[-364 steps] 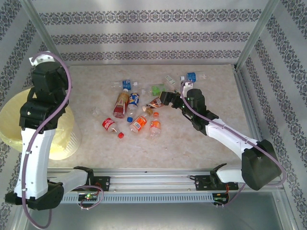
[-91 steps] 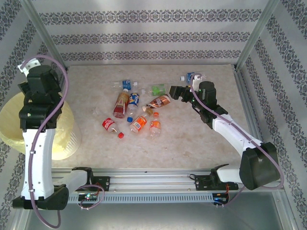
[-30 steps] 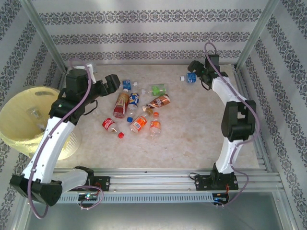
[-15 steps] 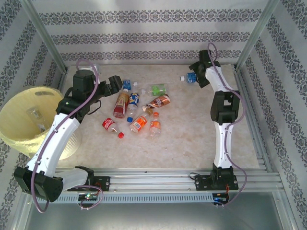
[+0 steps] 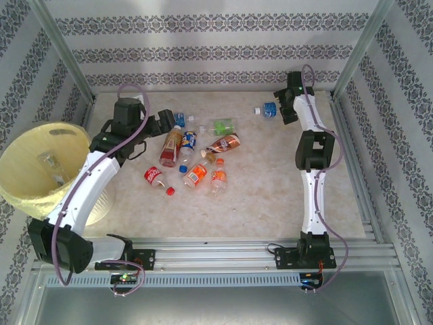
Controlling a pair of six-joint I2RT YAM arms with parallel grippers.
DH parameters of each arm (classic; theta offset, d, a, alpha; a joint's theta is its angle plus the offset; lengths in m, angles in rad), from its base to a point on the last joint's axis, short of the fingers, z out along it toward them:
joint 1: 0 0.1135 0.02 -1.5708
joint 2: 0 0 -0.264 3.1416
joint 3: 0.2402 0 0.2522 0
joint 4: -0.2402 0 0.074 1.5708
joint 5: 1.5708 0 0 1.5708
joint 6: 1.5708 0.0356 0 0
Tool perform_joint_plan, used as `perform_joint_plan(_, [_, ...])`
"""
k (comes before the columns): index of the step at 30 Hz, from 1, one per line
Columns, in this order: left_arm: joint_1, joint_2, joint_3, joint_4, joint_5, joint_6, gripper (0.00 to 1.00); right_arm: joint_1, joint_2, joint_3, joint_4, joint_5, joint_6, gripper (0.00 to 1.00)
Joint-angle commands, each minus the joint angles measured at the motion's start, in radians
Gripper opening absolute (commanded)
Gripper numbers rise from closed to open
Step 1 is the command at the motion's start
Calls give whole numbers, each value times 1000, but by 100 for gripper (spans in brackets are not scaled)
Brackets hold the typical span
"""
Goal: Put the plastic bottles in the bin
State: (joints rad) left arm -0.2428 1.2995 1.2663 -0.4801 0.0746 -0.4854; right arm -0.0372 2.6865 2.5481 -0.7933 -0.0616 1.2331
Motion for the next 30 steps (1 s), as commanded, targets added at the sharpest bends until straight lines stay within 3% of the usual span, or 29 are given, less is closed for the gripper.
perform_joint_plan(1, [-12,42,27,22,7,33,100,-3,42,74,-4,-29,-3,98])
perform_joint_plan(11, [-11,79,41,23,5,43,100,-3,15,-50,68,-29,9,96])
perform_joint_plan(18, [-11,77,39,21,9,40,100,-4,-34,-123,101,-1,21,67])
perform_joint_plan(24, [-13,73,28,49,85,40,100,-8,-190,-348,269,-21,-28,55])
perform_joint_plan(30, [-28,67,-30,162,274,31,100,-7,-461,-753,555,-133,-101,46])
